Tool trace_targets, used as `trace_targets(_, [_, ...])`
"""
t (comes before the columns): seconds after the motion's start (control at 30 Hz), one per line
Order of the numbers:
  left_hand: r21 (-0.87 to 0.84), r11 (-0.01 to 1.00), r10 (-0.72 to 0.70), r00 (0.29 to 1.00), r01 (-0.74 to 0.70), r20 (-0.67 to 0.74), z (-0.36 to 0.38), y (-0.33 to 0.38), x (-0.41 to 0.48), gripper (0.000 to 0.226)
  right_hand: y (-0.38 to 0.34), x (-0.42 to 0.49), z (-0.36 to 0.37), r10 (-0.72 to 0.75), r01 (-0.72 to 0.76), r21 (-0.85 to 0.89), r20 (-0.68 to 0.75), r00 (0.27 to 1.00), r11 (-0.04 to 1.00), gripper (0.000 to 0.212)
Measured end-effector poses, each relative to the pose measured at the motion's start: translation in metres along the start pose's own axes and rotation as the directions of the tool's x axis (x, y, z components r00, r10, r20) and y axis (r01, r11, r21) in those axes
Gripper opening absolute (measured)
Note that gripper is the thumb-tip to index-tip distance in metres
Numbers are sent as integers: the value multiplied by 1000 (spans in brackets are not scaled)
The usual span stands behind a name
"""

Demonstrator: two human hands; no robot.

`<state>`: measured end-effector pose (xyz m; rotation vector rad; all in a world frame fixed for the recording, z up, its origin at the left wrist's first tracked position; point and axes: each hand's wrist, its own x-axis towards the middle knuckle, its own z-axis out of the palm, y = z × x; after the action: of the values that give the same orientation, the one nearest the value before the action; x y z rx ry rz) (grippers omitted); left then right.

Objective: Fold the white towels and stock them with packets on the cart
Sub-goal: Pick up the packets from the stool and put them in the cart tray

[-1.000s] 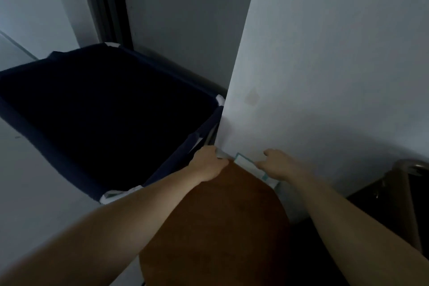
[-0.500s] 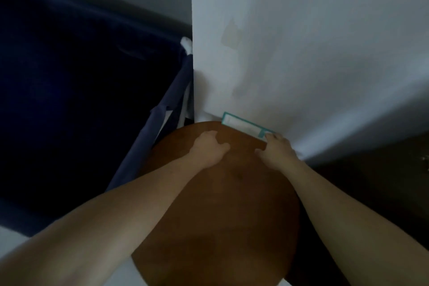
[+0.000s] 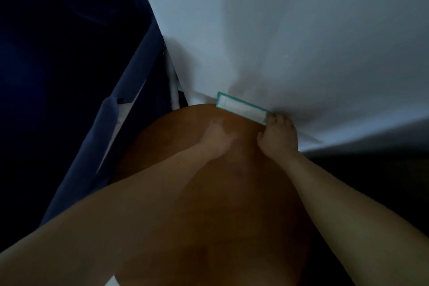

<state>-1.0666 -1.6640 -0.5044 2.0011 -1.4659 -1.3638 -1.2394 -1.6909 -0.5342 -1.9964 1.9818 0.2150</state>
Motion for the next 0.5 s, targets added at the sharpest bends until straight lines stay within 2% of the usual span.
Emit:
trace_targets(0.07, [1, 1000, 2, 1000, -2, -13, 1, -1, 9, 42, -1, 3, 5, -9, 9, -24, -14, 1000, 1000, 62])
trace_targets(0.2, [-10, 1000, 19, 999, -19, -30, 3, -5, 21, 18, 1, 8, 12, 3, -6, -43, -76, 997, 999, 62])
trace_targets(0.37, [-19, 999, 50, 999, -50, -22, 7, -9, 23, 20, 3, 4, 23, -6, 5, -9, -139, 990, 1000, 63])
trace_targets(0.43, [-27, 998, 48, 998, -49, -27, 9, -10, 23, 20, 4, 0, 26, 45, -38, 42, -180, 983, 998, 58])
trace_targets(0.5, [-28, 999, 40, 999, -41, -26, 10, -11, 25, 20, 5, -4, 26, 189, -156, 182, -185, 964, 971, 53])
